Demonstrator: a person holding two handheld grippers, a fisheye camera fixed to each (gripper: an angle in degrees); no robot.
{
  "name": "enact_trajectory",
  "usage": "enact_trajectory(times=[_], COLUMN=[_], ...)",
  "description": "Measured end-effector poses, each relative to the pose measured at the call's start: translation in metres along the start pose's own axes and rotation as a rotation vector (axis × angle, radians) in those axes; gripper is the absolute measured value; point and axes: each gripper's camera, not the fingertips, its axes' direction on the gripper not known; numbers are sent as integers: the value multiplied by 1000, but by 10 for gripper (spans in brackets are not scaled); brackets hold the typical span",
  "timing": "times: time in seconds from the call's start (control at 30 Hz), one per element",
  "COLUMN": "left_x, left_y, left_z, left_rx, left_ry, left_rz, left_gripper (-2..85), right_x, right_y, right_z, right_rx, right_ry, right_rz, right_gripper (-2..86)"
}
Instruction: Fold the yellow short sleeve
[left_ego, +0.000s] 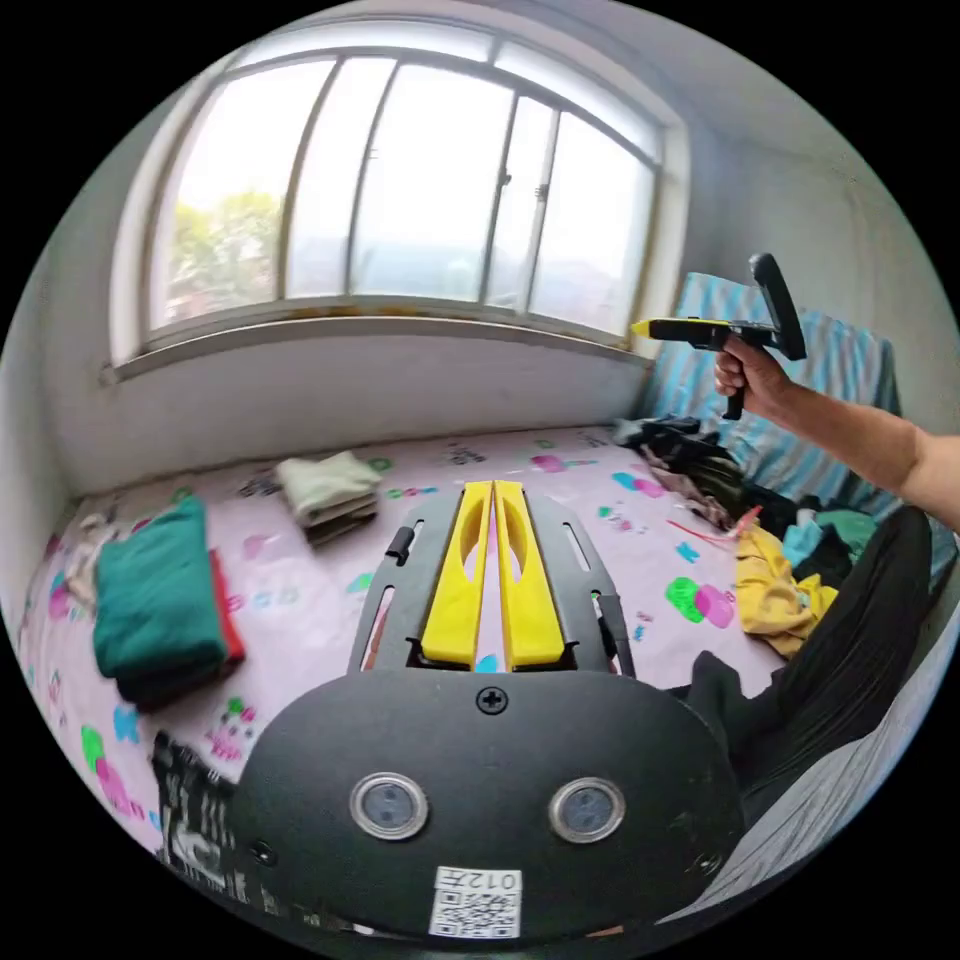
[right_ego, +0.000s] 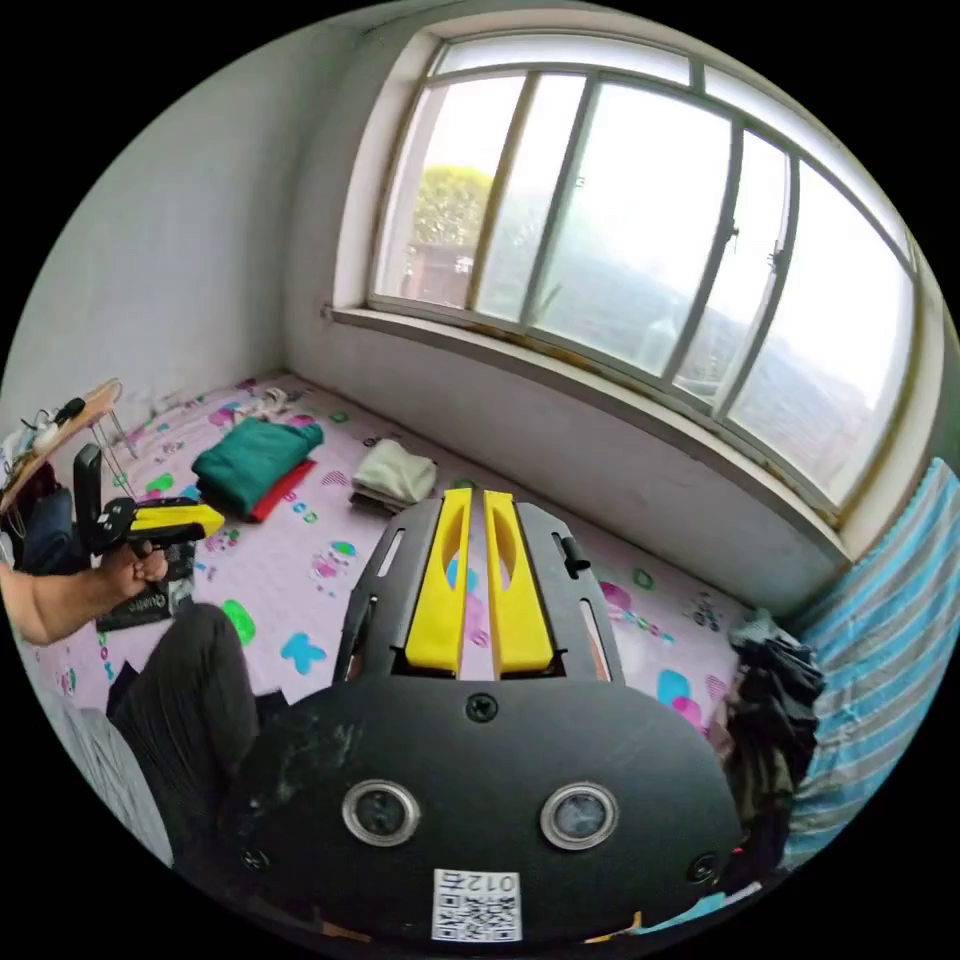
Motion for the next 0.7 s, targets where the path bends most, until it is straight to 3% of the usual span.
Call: enact_trajectory(times=[0.2,0.47,0.57,0.7], left_x=[181,413,487,581], left_y=[-39,-38,-38,-43], left_z=[145,298,338,384], left_rx=[-146,-515,-596,-714], left_ry=[430,890,966,1046], left_rz=[178,369,392,480], left_gripper=[8,11,17,42], right_x=[83,129,123,109], right_y=[100,315,358,374], right_z=[-159,-301,-346,-410], right_rx=[-243,-749,-827,-740], right_ry=[176,239,269,279], right_rz=[81,523,636,793], right_gripper=[3,62,78,84])
